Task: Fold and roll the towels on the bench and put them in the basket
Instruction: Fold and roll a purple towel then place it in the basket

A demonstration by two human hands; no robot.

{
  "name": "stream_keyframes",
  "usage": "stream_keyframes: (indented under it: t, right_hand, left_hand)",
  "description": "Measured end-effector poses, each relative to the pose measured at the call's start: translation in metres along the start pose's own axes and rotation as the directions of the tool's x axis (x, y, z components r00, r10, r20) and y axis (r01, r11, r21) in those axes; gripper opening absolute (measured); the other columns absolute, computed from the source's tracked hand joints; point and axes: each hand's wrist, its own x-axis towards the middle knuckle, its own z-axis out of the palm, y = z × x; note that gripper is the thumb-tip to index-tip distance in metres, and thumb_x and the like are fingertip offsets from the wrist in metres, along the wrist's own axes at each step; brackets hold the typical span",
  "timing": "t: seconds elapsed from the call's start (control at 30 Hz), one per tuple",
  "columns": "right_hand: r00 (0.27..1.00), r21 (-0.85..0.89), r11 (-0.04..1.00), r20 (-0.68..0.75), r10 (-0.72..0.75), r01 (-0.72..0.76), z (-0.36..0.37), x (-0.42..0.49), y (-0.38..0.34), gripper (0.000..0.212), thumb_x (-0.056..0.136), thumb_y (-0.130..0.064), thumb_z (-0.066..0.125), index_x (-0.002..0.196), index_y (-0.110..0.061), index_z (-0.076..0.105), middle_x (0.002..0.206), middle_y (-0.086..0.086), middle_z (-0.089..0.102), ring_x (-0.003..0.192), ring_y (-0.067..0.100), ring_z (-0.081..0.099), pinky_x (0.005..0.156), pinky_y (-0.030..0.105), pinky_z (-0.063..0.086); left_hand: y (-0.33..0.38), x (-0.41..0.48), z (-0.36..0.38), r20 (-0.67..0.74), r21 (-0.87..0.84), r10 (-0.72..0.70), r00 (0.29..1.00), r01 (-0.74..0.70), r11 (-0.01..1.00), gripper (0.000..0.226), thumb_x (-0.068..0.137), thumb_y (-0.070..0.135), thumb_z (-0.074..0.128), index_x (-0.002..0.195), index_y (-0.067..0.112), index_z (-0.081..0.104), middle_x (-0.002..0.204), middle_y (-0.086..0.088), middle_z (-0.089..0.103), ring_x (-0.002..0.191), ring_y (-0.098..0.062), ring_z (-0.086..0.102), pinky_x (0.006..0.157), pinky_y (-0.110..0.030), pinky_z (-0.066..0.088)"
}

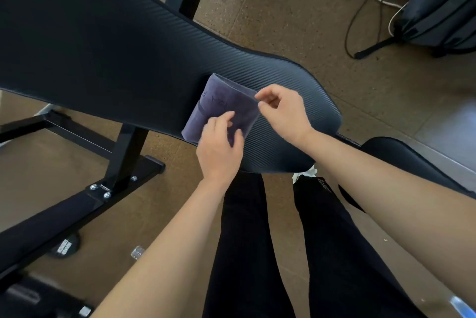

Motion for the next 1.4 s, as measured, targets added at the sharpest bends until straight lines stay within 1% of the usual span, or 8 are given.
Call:
stream_keyframes:
  t: [0.1, 0.23, 0.53, 0.6, 0.7, 0.87, 1.17, 1.4]
  right_hand:
    - [0.984, -0.017, 1.000, 0.175, -0.022, 0.026, 0.010, -0.002, -0.009, 0.014, 0.089, -0.008, 0.068, 0.098, -0.017, 0.075, 0.092, -0.007, 0.074, 0.084, 0.006, 0.069, 0.081, 0.021, 0.054]
    - [0.922, 0.158, 0.940, 0.299, 0.247, -0.303, 0.023, 0.013, -0.031, 0.025, 0.102, -0.024, 0.059, 0.105, -0.004, 0.074, 0.100, 0.012, 0.077, 0.093, 0.019, 0.073, 0.085, 0.035, 0.058]
    - [0.759, 0.112, 0.812, 0.447, 0.474, -0.573, 0.016, 0.044, -0.047, 0.070, 0.087, -0.077, 0.053, 0.113, -0.014, 0.068, 0.116, 0.006, 0.073, 0.102, 0.022, 0.071, 0.103, 0.049, 0.051]
    - [0.750, 0.130, 0.801, 0.463, 0.471, -0.584, 0.016, 0.045, -0.048, 0.074, 0.082, -0.073, 0.065, 0.130, -0.018, 0.059, 0.130, -0.002, 0.058, 0.109, 0.019, 0.064, 0.104, 0.048, 0.051]
    - [0.808, 0.017, 0.882, 0.410, 0.424, -0.471, 0.021, 0.046, -0.042, 0.042, 0.082, -0.047, 0.078, 0.106, -0.016, 0.063, 0.114, -0.001, 0.063, 0.106, 0.019, 0.063, 0.088, 0.036, 0.057]
    - [0.920, -0.133, 0.975, 0.330, 0.210, -0.175, 0.015, 0.039, -0.020, 0.024, 0.079, 0.000, 0.070, 0.099, -0.010, 0.062, 0.089, 0.007, 0.059, 0.076, 0.014, 0.055, 0.066, 0.031, 0.049]
    - [0.989, -0.348, 0.937, 0.119, 0.085, -0.038, 0.023, 0.029, 0.016, 0.040, 0.081, -0.019, 0.080, 0.111, -0.014, 0.054, 0.113, 0.004, 0.050, 0.096, 0.017, 0.053, 0.084, 0.029, 0.044]
    - [0.850, 0.287, 0.819, -0.031, 0.526, -0.497, 0.058, 0.003, 0.047, 0.034, 0.086, -0.030, 0.079, 0.095, -0.020, 0.047, 0.105, 0.011, 0.067, 0.095, 0.028, 0.071, 0.071, 0.052, 0.064]
  left_hand:
    - [-0.012, 0.005, -0.018, -0.231, 0.230, 0.066, 0.971, -0.012, 0.973, 0.050, 0.081, 0.023, 0.076, 0.128, 0.013, 0.063, 0.119, -0.009, 0.062, 0.105, -0.027, 0.056, 0.087, -0.037, 0.045]
    - [-0.038, 0.022, -0.031, -0.092, 0.346, -0.096, 0.991, 0.122, 0.930, 0.085, 0.073, 0.041, 0.085, 0.145, 0.018, 0.047, 0.131, -0.008, 0.057, 0.117, -0.029, 0.055, 0.093, -0.041, 0.044]
    - [-0.052, 0.019, -0.020, 0.064, 0.335, 0.078, 0.995, -0.095, 0.937, 0.038, 0.077, 0.010, 0.080, 0.106, 0.015, 0.056, 0.098, -0.005, 0.059, 0.086, -0.028, 0.058, 0.070, -0.044, 0.049]
    - [-0.053, 0.008, -0.013, 0.070, 0.291, 0.235, 0.970, -0.245, 0.925, 0.034, 0.079, -0.002, 0.071, 0.109, 0.011, 0.059, 0.096, -0.009, 0.058, 0.081, -0.029, 0.056, 0.065, -0.044, 0.046]
    - [-0.055, -0.007, -0.007, 0.081, 0.300, 0.380, 0.921, -0.387, 0.872, 0.030, 0.085, -0.002, 0.061, 0.112, 0.010, 0.062, 0.092, -0.010, 0.055, 0.078, -0.029, 0.052, 0.064, -0.038, 0.037]
    - [-0.068, -0.018, 0.003, 0.276, 0.273, 0.384, 0.881, -0.455, 0.847, 0.052, 0.086, -0.001, 0.063, 0.135, 0.017, 0.064, 0.104, -0.010, 0.056, 0.089, -0.028, 0.053, 0.072, -0.041, 0.044]
    - [-0.038, -0.008, 0.011, 0.068, 0.065, 0.087, 0.994, -0.092, 0.994, 0.051, 0.085, 0.036, 0.078, 0.127, 0.014, 0.059, 0.124, -0.009, 0.057, 0.107, -0.023, 0.058, 0.081, -0.037, 0.054]
    - [-0.014, 0.021, 0.030, 0.240, 0.128, -0.093, 0.966, 0.063, 0.990, 0.070, 0.077, 0.047, 0.085, 0.132, 0.018, 0.053, 0.120, -0.003, 0.059, 0.107, -0.024, 0.063, 0.075, -0.037, 0.047]
